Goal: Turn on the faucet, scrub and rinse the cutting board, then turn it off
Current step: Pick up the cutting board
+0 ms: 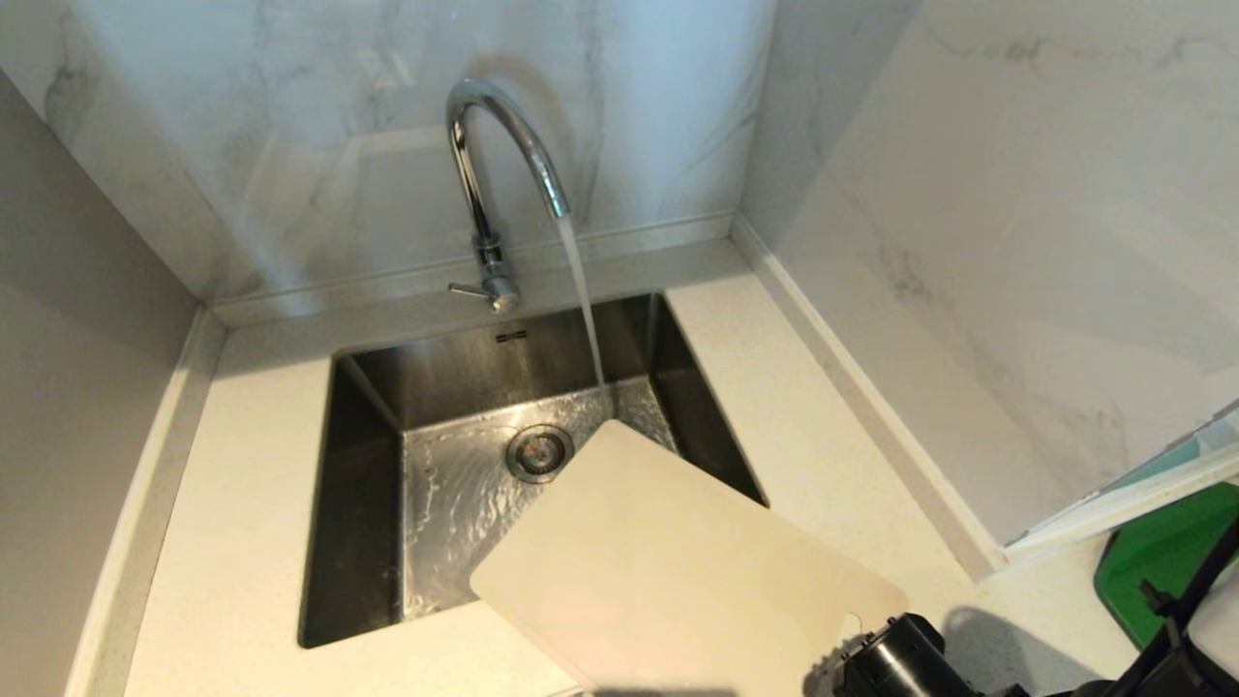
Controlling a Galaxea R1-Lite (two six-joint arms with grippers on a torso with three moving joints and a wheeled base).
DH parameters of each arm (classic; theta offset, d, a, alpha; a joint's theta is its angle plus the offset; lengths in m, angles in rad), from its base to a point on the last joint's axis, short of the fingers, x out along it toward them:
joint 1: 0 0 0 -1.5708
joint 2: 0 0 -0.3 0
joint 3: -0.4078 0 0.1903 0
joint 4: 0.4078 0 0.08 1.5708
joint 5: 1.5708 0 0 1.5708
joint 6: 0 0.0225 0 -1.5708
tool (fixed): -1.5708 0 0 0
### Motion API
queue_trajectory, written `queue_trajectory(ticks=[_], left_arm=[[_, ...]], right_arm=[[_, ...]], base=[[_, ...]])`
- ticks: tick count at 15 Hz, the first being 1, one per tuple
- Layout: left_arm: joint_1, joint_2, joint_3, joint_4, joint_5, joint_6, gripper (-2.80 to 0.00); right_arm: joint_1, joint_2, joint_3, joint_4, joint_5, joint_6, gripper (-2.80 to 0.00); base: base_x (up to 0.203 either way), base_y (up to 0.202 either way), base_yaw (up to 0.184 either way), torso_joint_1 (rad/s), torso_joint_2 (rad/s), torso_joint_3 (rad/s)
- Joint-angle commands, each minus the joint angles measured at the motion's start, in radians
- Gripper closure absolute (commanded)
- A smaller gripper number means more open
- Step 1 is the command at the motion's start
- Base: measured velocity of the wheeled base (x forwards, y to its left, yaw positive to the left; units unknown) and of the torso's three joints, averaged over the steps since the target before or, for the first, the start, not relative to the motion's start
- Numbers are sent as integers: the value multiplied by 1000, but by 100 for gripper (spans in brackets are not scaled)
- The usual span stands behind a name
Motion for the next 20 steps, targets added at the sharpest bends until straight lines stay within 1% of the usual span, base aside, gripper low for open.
queue_trajectory(ticks=[1,2,4,5,6,8,13,20], left_arm=[[0,1,2,-1,0,0,0],[0,1,2,1,0,0,0],[0,1,2,0,0,0,0],[0,1,2,-1,0,0,0],[0,1,2,-1,0,0,0],[0,1,2,1,0,0,0],[0,1,2,1,0,4,0],[0,1,1,-1,0,10,0]], right_arm=[[1,13,-3,-4,0,11,-280],[1,13,-5,-8,0,16,-280],[0,18,4,-80,0,17,-280],[-1,36,15,-125,0,28,-280],[1,45,29,-141,0,49,-280],[1,43,52,-147,1,48,-280],[2,68,63,-147,0,48,-280],[24,105,37,-173,-3,49,-280]], base=[[0,0,0,0,0,0],[0,0,0,0,0,0],[0,0,0,0,0,0],[0,0,0,0,0,0],[0,0,0,0,0,0],[0,0,0,0,0,0],[0,0,0,0,0,0],[0,0,0,0,0,0]])
